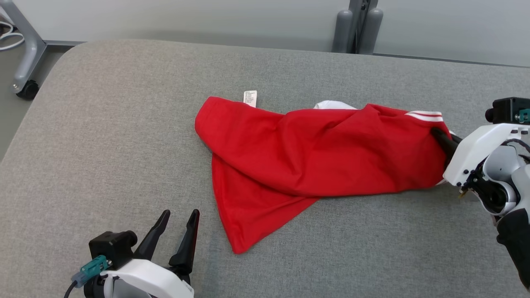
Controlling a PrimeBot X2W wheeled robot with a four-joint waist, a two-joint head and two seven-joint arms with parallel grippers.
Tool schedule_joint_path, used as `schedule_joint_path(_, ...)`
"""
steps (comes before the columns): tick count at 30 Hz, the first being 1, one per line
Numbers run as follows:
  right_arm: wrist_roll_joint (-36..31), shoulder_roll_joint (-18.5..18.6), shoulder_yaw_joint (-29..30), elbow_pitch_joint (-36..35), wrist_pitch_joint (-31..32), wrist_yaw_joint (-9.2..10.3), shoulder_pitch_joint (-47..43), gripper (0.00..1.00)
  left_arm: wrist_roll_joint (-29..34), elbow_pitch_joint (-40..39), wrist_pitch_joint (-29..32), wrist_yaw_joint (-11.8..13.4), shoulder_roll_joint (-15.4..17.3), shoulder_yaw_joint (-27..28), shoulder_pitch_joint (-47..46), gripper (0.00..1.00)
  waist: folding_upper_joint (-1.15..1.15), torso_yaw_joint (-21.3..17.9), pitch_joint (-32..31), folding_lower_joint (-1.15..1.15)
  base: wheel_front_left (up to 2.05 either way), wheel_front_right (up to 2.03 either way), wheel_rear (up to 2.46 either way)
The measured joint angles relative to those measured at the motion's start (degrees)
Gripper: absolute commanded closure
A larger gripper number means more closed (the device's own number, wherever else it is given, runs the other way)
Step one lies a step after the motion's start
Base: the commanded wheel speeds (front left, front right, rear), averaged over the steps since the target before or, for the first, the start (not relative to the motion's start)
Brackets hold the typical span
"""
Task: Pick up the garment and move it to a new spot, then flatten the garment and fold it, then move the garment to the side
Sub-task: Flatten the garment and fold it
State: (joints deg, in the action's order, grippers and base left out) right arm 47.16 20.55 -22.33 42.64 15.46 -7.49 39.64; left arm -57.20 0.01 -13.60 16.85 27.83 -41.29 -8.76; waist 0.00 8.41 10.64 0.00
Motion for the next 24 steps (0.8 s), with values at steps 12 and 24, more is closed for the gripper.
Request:
schedule_joint_path(12,-9.27,5.56,-9.09,-1.75,-12.5,0.0,1.38,0.0,0.23,0.48,0.2,-0.15,-0.59,-0.48,-0.85,0.0,0.0,-1.02,0.11,0.0,0.0,0.0,0.0)
schedule_joint_path(24,-8.47,7.69,-23.46,-12.12,-12.99,-0.01,-3.36,0.0,0.71,0.44,0.29,-0.22,-1.04,-0.81,-1.26,0.0,0.0,-0.6,1.27,0.0,0.0,0.0,0.0)
